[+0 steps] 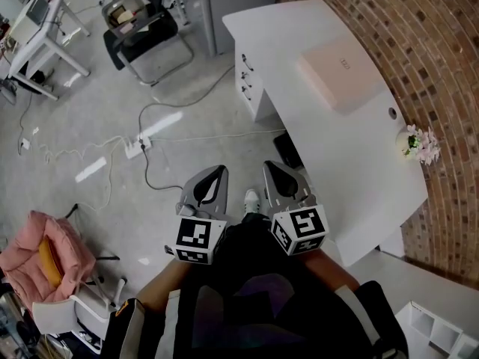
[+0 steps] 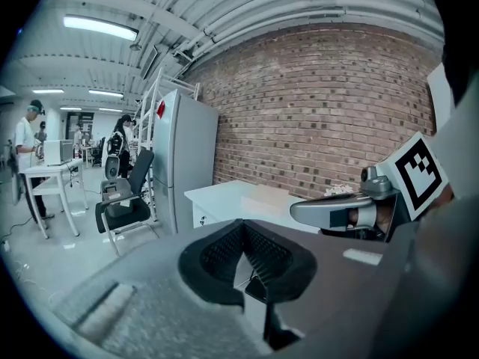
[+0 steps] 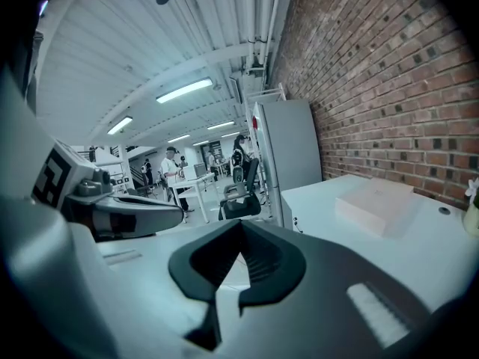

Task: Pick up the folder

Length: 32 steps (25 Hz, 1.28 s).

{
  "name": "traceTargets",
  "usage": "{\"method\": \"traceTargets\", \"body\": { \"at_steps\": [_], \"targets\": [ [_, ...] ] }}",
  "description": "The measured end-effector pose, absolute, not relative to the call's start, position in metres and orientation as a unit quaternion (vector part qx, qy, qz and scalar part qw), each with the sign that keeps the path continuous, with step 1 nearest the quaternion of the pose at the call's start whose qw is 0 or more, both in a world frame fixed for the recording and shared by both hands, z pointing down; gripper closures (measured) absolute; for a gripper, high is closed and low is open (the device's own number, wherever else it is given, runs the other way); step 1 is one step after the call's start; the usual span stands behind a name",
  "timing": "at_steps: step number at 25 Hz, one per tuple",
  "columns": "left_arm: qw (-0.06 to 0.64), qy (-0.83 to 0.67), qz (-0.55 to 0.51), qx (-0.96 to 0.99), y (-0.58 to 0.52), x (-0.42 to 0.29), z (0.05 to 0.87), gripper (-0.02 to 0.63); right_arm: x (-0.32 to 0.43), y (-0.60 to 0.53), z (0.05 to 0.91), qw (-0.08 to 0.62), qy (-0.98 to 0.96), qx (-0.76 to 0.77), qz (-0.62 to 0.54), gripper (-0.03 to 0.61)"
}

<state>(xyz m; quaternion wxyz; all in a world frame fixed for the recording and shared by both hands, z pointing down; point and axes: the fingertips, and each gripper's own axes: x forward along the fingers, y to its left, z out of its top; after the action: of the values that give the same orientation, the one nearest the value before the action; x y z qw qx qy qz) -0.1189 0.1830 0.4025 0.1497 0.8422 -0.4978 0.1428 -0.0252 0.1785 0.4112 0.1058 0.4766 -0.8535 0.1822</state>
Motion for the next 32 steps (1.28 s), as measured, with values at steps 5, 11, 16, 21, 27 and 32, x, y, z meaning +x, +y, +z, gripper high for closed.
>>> {"method": "traceTargets", "body": {
  "at_steps": [5, 11, 16, 21, 27, 32],
  "targets": [
    [0.138, -0.503, 0.158, 0.839, 0.163, -0.102, 0.397, 0.617, -0.010, 0.154, 0.410, 0.090, -0.859, 0.466, 0.189, 0.577],
    [0.139, -0.515, 0.163, 0.830, 0.151, -0.104, 0.403, 0.617, -0.006, 0.135, 0.421, 0.090, -0.861, 0.462, 0.192, 0.577],
    [0.145, -0.512, 0.151, 0.833, 0.132, -0.116, 0.408, 0.617, -0.016, 0.122, 0.428, 0.109, -0.857, 0.468, 0.188, 0.577],
    [0.139, -0.490, 0.136, 0.850, 0.099, -0.137, 0.402, 0.617, -0.038, 0.096, 0.419, 0.117, -0.845, 0.491, 0.175, 0.577],
    [0.135, -0.447, 0.123, 0.876, 0.063, -0.161, 0.396, 0.617, -0.074, 0.071, 0.408, 0.120, -0.832, 0.518, 0.158, 0.577],
    [0.142, -0.411, 0.118, 0.893, 0.045, -0.177, 0.404, 0.617, -0.086, 0.061, 0.410, 0.128, -0.805, 0.558, 0.154, 0.577]
  ]
}}
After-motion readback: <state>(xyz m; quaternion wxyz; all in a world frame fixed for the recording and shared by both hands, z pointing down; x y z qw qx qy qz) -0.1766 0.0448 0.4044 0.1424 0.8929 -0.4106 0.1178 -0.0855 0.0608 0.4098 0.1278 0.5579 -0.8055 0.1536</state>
